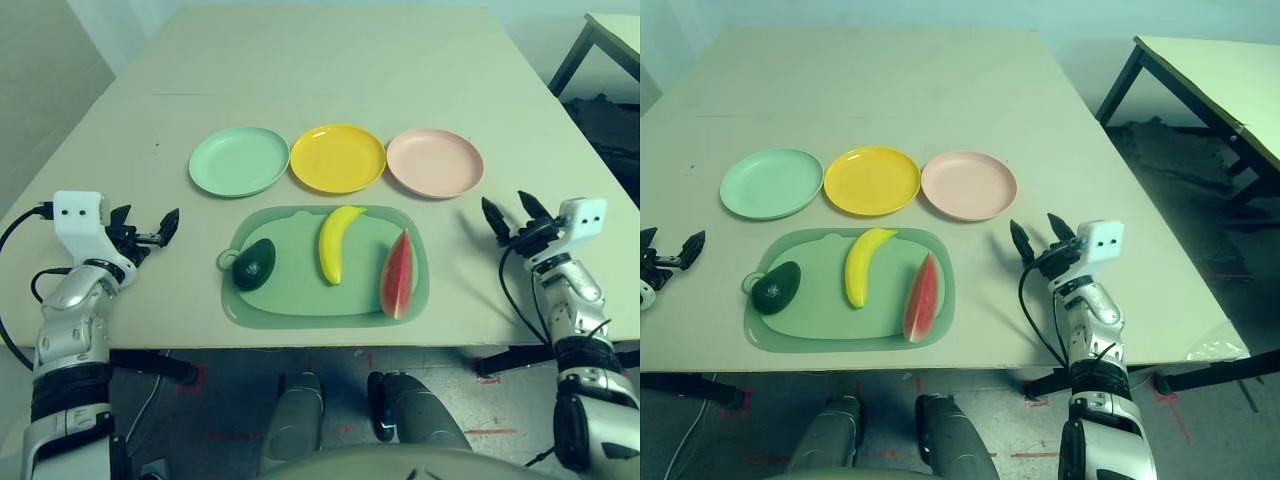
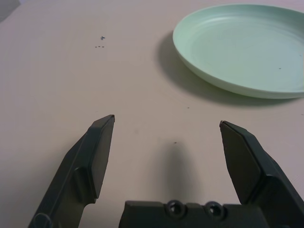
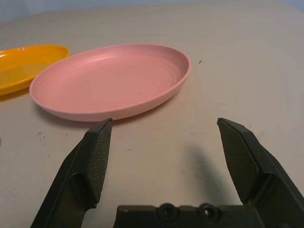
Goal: Place the fruits into color-matched plates.
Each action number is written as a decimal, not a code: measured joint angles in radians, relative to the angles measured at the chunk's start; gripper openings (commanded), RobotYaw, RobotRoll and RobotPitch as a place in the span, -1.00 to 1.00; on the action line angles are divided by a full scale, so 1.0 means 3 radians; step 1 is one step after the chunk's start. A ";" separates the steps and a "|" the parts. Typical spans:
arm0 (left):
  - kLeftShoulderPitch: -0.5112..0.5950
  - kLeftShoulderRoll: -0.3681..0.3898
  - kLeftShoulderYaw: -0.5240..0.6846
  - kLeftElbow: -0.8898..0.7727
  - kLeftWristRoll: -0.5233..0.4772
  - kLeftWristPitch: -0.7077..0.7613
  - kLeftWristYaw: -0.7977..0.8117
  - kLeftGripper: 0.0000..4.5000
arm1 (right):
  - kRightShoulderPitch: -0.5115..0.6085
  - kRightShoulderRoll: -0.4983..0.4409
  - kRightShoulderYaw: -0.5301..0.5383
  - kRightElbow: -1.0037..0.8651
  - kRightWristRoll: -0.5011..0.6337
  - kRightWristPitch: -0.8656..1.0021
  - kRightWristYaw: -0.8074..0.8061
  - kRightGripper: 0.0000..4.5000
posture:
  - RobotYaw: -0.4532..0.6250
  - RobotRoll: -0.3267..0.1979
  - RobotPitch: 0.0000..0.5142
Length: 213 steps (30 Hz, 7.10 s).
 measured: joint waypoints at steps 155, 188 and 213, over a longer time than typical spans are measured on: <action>0.0176 0.1082 -0.0336 -0.0577 -0.0892 -0.0096 -0.3712 1.00 | -0.2219 -0.0773 0.3490 -0.2126 -0.1887 0.1410 0.3154 -0.06 | -0.03 0.25 -0.33; -0.0016 0.0951 -0.0243 -0.1464 -0.1071 0.1114 -0.2262 1.00 | -0.3533 -0.0330 0.3154 0.2226 -0.2790 0.0555 0.1042 -0.06 | 0.12 0.25 -0.27; 0.0179 0.0982 -0.0044 -0.1563 -0.1194 0.1164 -0.2323 1.00 | -0.3407 -0.0295 0.3077 0.2340 -0.3178 0.0388 0.0611 0.99 | 0.08 0.25 -0.28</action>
